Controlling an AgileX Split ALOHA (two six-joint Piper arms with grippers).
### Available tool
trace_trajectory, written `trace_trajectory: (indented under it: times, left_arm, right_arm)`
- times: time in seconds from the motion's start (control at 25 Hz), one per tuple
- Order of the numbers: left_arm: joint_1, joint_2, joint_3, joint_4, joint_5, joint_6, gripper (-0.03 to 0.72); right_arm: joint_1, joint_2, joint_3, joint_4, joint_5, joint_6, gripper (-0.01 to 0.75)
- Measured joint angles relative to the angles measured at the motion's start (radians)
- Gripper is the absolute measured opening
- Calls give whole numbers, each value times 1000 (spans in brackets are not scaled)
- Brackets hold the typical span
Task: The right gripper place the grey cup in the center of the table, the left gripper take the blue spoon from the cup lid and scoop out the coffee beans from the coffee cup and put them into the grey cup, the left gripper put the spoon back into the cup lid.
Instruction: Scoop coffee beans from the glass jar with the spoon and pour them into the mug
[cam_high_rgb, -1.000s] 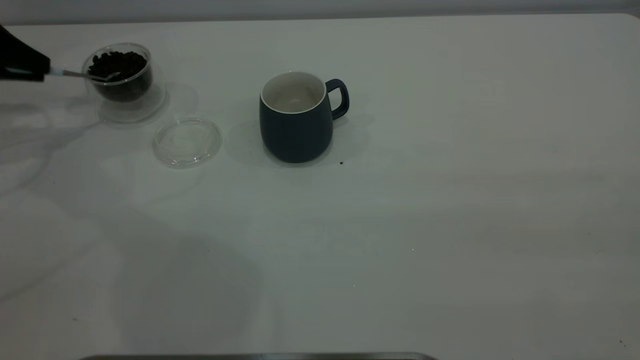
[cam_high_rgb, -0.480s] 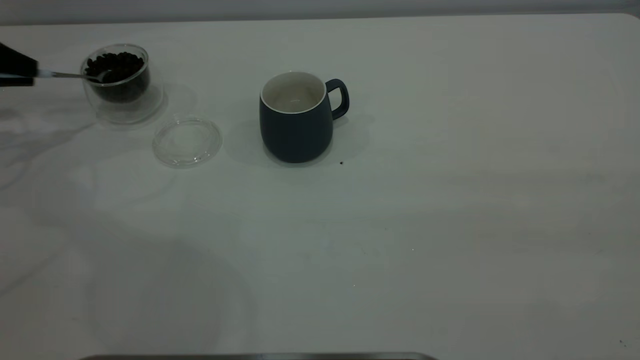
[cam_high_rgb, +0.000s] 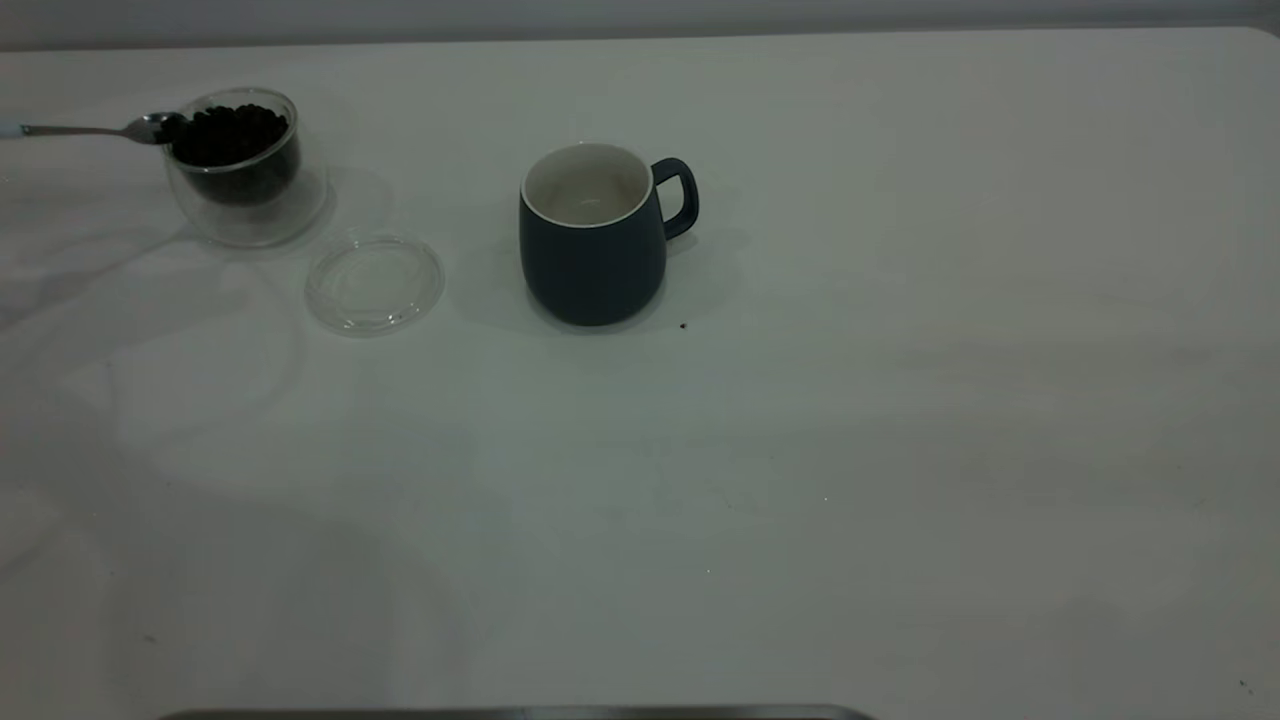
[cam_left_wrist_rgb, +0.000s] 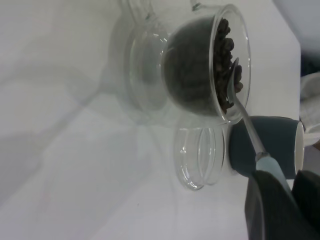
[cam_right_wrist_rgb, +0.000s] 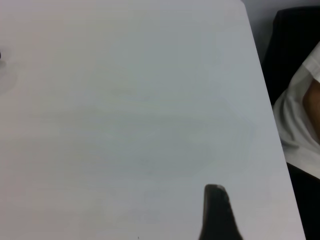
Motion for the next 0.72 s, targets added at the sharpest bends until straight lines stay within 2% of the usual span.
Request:
trace_trajectory:
  times: [0.4,0.72]
  left_arm:
    - [0,54,0,-143,26,46,127]
    - [0,54,0,-149,26,13,127]
  right_arm:
    - [0,0,0,0,0,0,459]
    - [0,0,0,0,0,0,459]
